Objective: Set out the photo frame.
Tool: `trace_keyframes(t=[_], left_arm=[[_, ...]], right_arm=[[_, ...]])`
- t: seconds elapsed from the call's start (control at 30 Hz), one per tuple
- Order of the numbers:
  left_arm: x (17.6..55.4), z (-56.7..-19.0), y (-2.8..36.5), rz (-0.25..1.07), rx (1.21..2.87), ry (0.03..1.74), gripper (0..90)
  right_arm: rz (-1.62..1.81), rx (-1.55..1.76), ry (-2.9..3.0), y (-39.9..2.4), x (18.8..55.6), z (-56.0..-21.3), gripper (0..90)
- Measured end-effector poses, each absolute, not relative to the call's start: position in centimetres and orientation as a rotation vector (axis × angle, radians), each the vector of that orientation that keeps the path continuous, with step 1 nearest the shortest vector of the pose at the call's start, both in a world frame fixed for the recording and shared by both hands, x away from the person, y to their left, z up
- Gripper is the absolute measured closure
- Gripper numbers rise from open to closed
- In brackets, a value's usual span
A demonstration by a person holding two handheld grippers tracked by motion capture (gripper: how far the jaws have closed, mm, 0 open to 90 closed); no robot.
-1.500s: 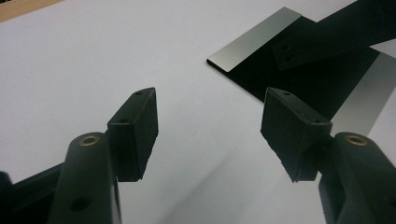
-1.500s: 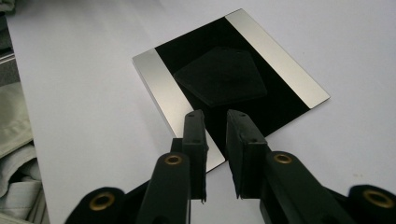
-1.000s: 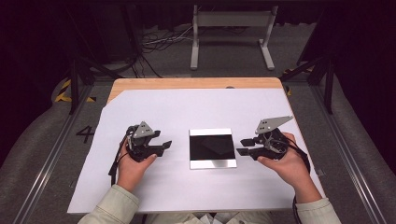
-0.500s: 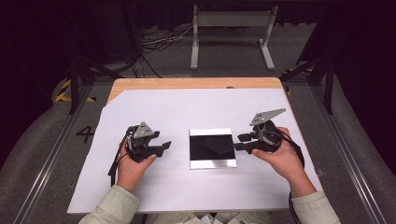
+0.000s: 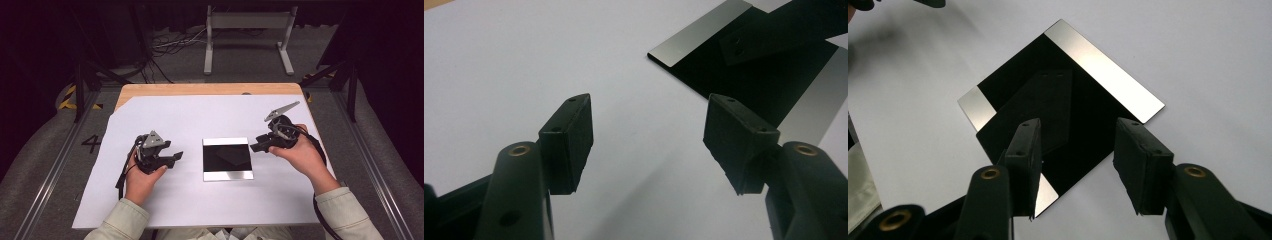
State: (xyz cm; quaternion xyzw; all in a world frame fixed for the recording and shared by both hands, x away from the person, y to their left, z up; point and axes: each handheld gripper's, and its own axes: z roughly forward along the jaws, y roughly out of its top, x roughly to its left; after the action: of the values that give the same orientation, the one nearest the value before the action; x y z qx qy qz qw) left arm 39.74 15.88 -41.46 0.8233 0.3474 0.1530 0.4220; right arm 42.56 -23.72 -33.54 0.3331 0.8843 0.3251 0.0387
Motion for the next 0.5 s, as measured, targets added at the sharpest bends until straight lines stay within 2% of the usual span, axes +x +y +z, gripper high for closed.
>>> trace_keyframes(t=[0.5], left_arm=[[39.8, -41.5, 16.1, 0.374, 2.062, 0.875, 37.1]], right_arm=[[1.069, 1.206, 2.741, -24.2, 44.8, -33.4, 55.0]])
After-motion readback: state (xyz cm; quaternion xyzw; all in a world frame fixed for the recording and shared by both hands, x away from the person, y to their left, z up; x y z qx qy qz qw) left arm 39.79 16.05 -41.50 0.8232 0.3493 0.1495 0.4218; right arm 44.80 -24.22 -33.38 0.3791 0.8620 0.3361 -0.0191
